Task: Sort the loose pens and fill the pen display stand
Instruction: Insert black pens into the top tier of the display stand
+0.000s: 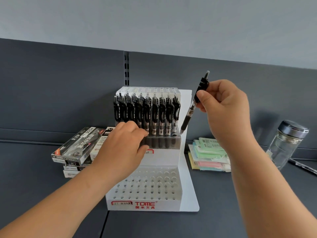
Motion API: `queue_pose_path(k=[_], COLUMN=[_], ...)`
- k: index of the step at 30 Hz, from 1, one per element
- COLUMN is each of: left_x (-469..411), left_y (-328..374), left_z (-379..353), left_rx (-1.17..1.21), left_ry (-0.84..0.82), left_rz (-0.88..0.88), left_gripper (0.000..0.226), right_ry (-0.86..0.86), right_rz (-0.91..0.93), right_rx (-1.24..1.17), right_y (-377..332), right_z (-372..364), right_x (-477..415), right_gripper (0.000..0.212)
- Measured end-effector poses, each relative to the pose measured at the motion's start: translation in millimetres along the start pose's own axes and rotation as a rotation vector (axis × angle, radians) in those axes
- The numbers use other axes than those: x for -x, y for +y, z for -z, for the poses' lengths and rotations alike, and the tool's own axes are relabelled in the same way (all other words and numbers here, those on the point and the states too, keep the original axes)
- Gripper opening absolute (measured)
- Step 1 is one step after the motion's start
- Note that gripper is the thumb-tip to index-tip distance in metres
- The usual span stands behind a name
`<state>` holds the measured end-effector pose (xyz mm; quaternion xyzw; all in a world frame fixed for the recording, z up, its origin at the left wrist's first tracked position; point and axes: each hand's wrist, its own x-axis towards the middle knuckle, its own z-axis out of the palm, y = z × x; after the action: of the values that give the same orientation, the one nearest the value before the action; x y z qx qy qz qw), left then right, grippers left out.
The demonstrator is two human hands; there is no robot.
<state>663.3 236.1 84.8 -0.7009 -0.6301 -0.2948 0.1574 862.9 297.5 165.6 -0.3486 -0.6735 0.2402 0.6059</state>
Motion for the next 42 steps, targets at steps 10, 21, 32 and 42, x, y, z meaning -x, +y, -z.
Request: queue_pose_path(k=[10,21,32,42], left_x=[0.1,-0.4,0.5,1.7], left_y=[-3.7,-4.7,-2.9,-3.7], left_z=[-4.0,-6.1,-5.5,-0.1], left_rx=[-0.069,-0.053,-0.056,-0.017], left_ry=[-0.012,0.003,-0.003,-0.03], left_rz=[-0.02,-0.018,-0.019,-0.008], left_gripper=[0.026,0.027,0.026,0.033], right_ry=[-0.103,-0.182,-0.207,-0.192], right_rz=[-0.053,-0.133,-0.147,-0.158], right_rx=[0.197,0.435,0.428,0.41], right_y=[17.7,31.4,29.9,23.6], right_z=[-25.3,-33.2,-29.6,-27.9], right_x=[0.3,8.4,13.8,20.8], right_gripper=[0.008,0.011,0.013,0.012])
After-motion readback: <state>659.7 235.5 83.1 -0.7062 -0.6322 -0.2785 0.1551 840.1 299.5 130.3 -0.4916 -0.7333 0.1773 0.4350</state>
